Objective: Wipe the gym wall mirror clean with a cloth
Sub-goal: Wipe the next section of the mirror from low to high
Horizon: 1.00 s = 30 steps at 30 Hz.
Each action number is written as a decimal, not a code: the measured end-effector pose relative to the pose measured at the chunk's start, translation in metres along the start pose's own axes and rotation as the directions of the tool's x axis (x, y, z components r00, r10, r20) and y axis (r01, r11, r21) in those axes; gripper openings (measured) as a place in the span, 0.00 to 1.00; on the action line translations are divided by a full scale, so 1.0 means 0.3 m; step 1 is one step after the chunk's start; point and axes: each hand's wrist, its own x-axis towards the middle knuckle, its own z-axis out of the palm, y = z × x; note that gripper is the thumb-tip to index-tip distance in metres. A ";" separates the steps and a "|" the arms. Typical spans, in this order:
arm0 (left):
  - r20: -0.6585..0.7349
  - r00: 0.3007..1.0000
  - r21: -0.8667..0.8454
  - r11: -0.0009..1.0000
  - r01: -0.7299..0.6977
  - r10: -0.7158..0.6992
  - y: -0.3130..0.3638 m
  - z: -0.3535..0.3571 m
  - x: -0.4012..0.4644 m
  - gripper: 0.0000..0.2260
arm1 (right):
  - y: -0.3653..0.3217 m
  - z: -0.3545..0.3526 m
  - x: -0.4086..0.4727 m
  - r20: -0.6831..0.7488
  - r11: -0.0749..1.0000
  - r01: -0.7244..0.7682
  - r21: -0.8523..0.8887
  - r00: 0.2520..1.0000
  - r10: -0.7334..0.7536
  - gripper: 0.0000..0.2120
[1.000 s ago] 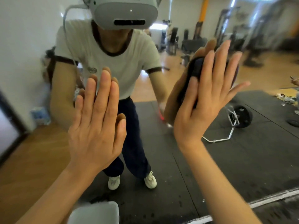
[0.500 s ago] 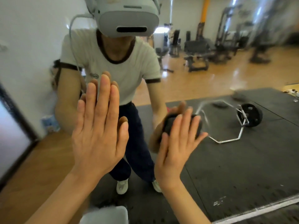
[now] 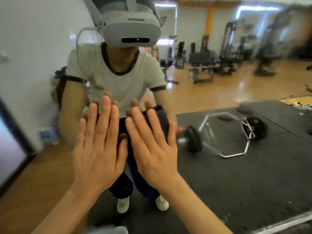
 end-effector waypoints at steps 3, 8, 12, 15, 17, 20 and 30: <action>0.008 1.000 0.004 1.000 0.025 -0.025 0.003 -0.001 -0.008 0.32 | 0.212 -0.045 0.019 -0.008 0.981 0.182 -0.062 0.983 -0.183 0.27; 0.034 0.999 0.003 1.000 0.023 -0.023 0.005 -0.003 -0.003 0.31 | 0.436 -0.174 0.135 -0.068 0.688 -0.723 0.067 0.684 0.726 0.38; 0.037 0.999 -0.004 1.000 0.022 -0.022 0.004 -0.009 -0.007 0.31 | 0.143 -0.099 0.161 -0.095 0.851 -0.516 0.099 0.846 0.524 0.28; 0.049 0.998 -0.062 0.997 0.036 -0.032 0.004 -0.018 0.006 0.31 | 0.046 -0.036 0.098 0.009 0.996 0.094 -0.002 0.996 -0.094 0.24; 0.056 0.997 -0.121 0.991 0.050 -0.044 0.003 -0.027 0.004 0.31 | 0.139 -0.051 0.117 0.017 0.959 0.282 -0.015 0.959 -0.282 0.25; 0.065 0.996 -0.203 0.977 0.070 -0.058 0.012 -0.049 0.005 0.32 | 0.369 -0.110 0.096 -0.006 0.977 0.210 -0.019 0.978 -0.210 0.24; 0.089 0.986 -0.288 0.944 0.159 -0.139 0.499 0.067 0.198 0.25 | 0.293 -0.086 0.006 -0.056 0.991 -0.130 0.027 0.990 0.132 0.26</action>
